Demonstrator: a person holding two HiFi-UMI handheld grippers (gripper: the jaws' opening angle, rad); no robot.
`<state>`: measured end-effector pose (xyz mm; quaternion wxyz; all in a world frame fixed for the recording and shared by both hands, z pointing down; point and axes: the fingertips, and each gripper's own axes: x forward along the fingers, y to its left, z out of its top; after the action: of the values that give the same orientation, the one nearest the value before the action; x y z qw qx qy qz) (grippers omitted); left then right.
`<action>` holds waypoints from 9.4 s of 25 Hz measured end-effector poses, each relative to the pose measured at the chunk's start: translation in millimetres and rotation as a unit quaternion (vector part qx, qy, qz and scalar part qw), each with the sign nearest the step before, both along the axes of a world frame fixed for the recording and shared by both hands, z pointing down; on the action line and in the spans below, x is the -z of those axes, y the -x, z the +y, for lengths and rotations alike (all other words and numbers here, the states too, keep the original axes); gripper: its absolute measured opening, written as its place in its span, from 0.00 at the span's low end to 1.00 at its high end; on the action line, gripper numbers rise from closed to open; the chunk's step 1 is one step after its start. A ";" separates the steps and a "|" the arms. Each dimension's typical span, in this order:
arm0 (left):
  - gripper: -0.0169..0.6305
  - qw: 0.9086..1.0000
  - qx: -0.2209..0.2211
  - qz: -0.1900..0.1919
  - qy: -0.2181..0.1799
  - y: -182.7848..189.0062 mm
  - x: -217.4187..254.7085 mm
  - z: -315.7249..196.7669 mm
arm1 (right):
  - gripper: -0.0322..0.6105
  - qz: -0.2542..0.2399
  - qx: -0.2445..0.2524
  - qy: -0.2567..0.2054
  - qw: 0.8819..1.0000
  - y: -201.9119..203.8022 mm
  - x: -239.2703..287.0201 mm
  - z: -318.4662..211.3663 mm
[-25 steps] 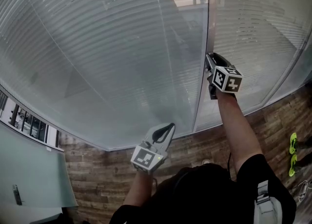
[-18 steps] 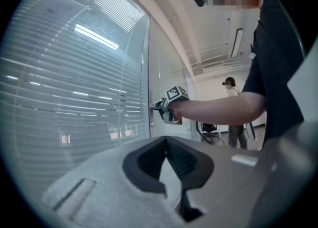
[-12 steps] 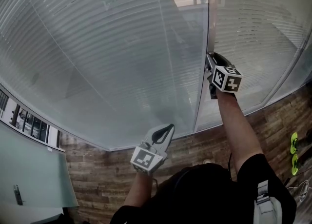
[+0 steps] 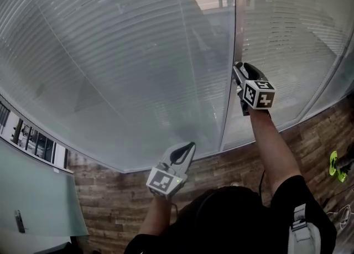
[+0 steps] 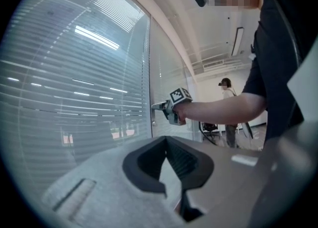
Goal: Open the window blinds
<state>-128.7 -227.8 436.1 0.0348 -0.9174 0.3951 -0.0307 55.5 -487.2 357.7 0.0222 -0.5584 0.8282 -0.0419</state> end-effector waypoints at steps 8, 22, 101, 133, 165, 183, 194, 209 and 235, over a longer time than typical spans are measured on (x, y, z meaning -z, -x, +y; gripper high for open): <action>0.03 1.000 -0.005 0.008 0.005 -1.3 1.2 -0.3 | 0.38 0.134 0.006 -0.026 0.991 -2.3 -2.7 8.1; 0.03 1.000 -0.001 0.012 0.012 1.5 5.9 3.1 | 0.32 0.511 -0.016 -0.116 0.852 23.6 12.4 12.2; 0.03 0.999 0.013 0.043 0.017 14.3 16.6 -8.7 | 0.23 0.143 -0.063 -0.020 0.987 9.7 0.5 -9.3; 0.03 0.999 0.026 0.036 0.022 19.6 6.7 -11.0 | 0.23 -0.026 -0.047 0.007 0.999 5.9 3.6 -8.3; 0.03 1.000 0.016 0.016 0.008 19.6 8.1 -12.8 | 0.42 0.128 0.006 -0.027 0.991 7.6 4.7 2.5; 0.03 0.999 0.026 0.026 0.023 23.2 5.1 -7.9 | 0.40 0.575 -0.008 -0.134 0.807 29.2 7.4 10.7; 0.03 0.999 0.031 0.027 0.006 27.7 1.6 -11.4 | 0.34 0.619 -0.006 -0.146 0.772 28.9 3.6 5.9; 0.03 0.999 0.033 0.029 0.002 28.9 -2.0 -13.4 | 0.25 0.607 -0.008 -0.142 0.782 30.3 5.3 5.2; 0.03 0.999 0.031 0.026 0.015 30.6 -5.1 -10.0 | 0.25 0.220 -0.032 -0.044 0.974 14.2 9.7 -3.5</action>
<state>-159.3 -237.8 441.3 0.0095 -0.9055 0.4241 -0.0135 41.3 -490.7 348.0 -0.1347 -0.5783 0.7958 0.1190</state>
